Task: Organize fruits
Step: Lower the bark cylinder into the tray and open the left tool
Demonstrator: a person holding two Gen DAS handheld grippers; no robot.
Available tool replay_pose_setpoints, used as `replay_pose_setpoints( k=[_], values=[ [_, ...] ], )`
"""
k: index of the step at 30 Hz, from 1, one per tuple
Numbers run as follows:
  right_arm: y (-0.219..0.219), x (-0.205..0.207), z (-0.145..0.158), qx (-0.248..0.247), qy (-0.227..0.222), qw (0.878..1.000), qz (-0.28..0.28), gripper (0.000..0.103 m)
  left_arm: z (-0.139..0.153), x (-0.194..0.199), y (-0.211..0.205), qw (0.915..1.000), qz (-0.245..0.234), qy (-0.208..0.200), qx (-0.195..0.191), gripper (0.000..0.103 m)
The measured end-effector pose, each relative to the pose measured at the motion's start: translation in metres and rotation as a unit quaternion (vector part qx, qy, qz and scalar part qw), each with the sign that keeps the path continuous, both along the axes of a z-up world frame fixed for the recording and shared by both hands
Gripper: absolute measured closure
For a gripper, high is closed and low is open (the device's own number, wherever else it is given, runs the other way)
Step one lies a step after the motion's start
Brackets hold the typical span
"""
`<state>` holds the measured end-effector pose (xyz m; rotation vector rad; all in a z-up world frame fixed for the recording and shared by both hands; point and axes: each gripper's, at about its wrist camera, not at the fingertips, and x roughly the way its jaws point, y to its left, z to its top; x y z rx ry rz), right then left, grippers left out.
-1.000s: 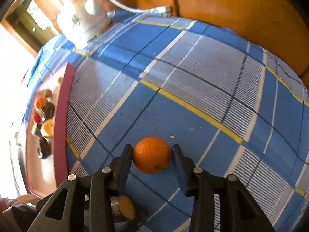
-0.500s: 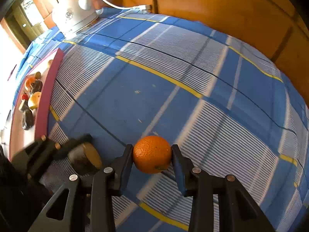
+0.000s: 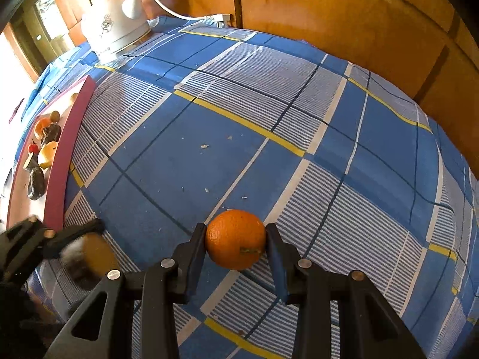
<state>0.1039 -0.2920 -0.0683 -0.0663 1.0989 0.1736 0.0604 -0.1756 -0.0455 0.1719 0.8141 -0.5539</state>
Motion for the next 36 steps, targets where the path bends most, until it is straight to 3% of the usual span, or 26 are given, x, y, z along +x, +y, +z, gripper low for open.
replay_pose_setpoints(
  k=[10,16,20,26,32,36],
  values=[
    [0.004,-0.001,0.000,-0.017,-0.006,1.000,0.009,0.064,0.027,-0.002,0.043,0.9987,0.046,0.005,-0.022,0.061],
    [0.004,0.000,0.000,-0.019,-0.008,1.000,0.010,0.064,0.045,-0.003,0.091,0.9949,0.091,0.006,-0.043,0.061],
    [0.005,0.000,0.000,-0.021,-0.008,1.000,0.010,0.064,0.053,-0.001,0.143,0.9865,0.152,0.014,-0.060,0.061],
    [0.006,-0.001,0.001,-0.026,-0.010,1.000,0.012,0.064,0.045,-0.010,0.212,0.9715,0.231,0.023,-0.048,0.061],
    [0.008,-0.001,0.001,-0.030,-0.010,0.999,0.011,0.064,0.023,-0.013,0.247,0.9583,0.279,0.048,-0.039,0.061],
    [0.008,-0.002,0.001,-0.031,-0.011,0.999,0.008,0.064,0.015,-0.007,0.252,0.9554,0.288,0.057,-0.033,0.061]
  ],
)
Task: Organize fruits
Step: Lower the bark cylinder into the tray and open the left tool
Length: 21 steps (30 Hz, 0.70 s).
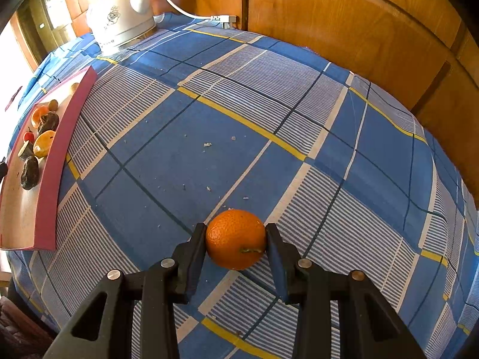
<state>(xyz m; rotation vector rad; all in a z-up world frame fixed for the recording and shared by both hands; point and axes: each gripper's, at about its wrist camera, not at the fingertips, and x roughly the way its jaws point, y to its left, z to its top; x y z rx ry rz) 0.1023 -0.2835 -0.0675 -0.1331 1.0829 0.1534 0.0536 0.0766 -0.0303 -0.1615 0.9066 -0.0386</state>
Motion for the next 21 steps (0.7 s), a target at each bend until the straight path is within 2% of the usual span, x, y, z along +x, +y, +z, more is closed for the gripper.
replay_pose_setpoints(
  k=[1,4,7,12,21],
  values=[
    [0.000,0.000,0.000,0.000,0.000,1.000,-0.001,0.064,-0.002,0.002,0.001,1.0000,0.001,0.003,0.001,0.061],
    [0.000,0.000,0.000,0.001,0.000,1.000,-0.002,0.064,-0.005,0.005,0.003,0.9999,0.008,0.002,0.007,0.051],
    [0.000,0.001,0.000,0.000,0.000,1.000,-0.002,0.064,-0.008,0.006,0.004,0.9997,0.010,-0.002,0.020,0.049],
    [0.001,0.001,0.000,-0.003,-0.001,1.000,0.002,0.064,-0.008,0.004,0.008,0.9995,0.021,-0.009,0.022,0.049],
    [0.003,0.000,0.000,-0.008,-0.002,1.000,0.005,0.064,0.002,-0.001,0.009,0.9969,0.046,-0.031,0.055,0.049]
  ],
)
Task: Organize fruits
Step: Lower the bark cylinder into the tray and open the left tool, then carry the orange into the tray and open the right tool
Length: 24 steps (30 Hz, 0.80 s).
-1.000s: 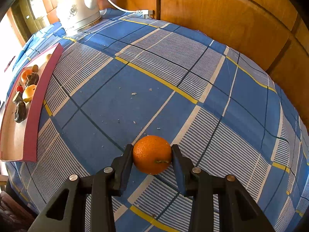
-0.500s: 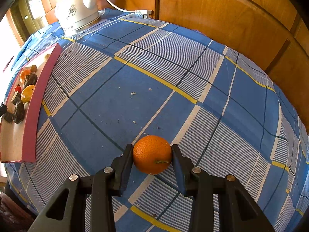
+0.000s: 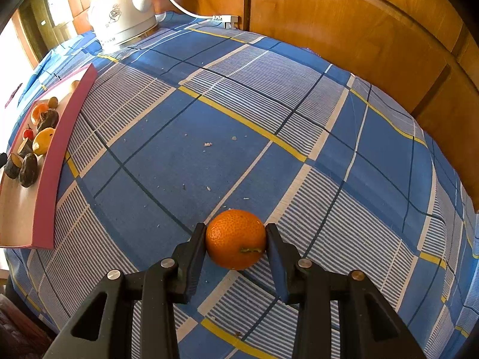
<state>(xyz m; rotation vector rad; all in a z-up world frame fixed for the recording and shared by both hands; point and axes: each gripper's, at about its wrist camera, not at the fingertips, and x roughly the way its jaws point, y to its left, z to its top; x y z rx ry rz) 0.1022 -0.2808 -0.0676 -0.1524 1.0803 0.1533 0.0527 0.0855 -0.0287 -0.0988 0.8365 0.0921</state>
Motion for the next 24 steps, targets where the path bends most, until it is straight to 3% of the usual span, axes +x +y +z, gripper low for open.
replay_pose_setpoints(
  k=[24],
  values=[
    [0.004,-0.001,0.001,-0.010,-0.003,1.000,0.001,0.064,0.003,-0.007,-0.012,0.9998,-0.014,-0.001,0.015,0.048]
  ],
)
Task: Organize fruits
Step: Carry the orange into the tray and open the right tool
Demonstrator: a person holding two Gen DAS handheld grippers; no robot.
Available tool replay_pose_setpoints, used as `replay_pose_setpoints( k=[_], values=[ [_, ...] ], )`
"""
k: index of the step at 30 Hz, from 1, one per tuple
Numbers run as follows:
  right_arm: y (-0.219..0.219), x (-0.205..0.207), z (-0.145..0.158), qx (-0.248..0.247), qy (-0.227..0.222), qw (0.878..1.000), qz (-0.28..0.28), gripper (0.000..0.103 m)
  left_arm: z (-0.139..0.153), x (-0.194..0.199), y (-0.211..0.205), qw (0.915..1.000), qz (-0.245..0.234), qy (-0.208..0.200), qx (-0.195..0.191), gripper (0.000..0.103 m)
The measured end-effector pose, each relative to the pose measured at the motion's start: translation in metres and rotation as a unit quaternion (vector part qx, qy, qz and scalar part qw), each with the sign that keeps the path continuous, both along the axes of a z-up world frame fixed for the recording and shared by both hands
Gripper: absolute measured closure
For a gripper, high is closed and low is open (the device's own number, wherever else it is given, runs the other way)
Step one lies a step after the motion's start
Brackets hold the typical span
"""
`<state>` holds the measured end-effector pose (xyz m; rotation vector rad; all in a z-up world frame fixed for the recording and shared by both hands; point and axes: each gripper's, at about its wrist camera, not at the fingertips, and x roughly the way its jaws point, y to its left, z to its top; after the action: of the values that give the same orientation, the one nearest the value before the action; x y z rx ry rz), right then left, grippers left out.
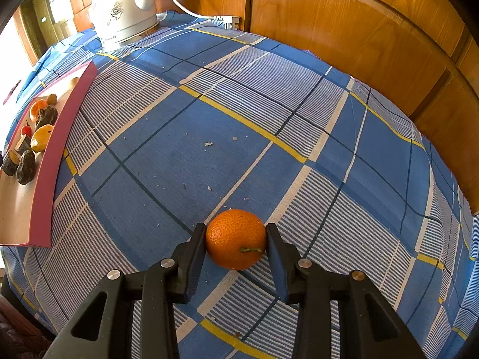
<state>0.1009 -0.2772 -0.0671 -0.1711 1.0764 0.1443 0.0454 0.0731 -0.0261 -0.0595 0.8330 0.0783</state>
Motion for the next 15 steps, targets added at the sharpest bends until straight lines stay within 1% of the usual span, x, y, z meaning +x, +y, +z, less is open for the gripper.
replay_pose_setpoints(
  k=[15],
  values=[
    [-0.0004,0.0007,0.0011,0.001,-0.001,1.000,-0.002,0.064,0.0041,-0.0047,0.0045,0.9999,0.003,-0.009,-0.008,0.047]
  ],
)
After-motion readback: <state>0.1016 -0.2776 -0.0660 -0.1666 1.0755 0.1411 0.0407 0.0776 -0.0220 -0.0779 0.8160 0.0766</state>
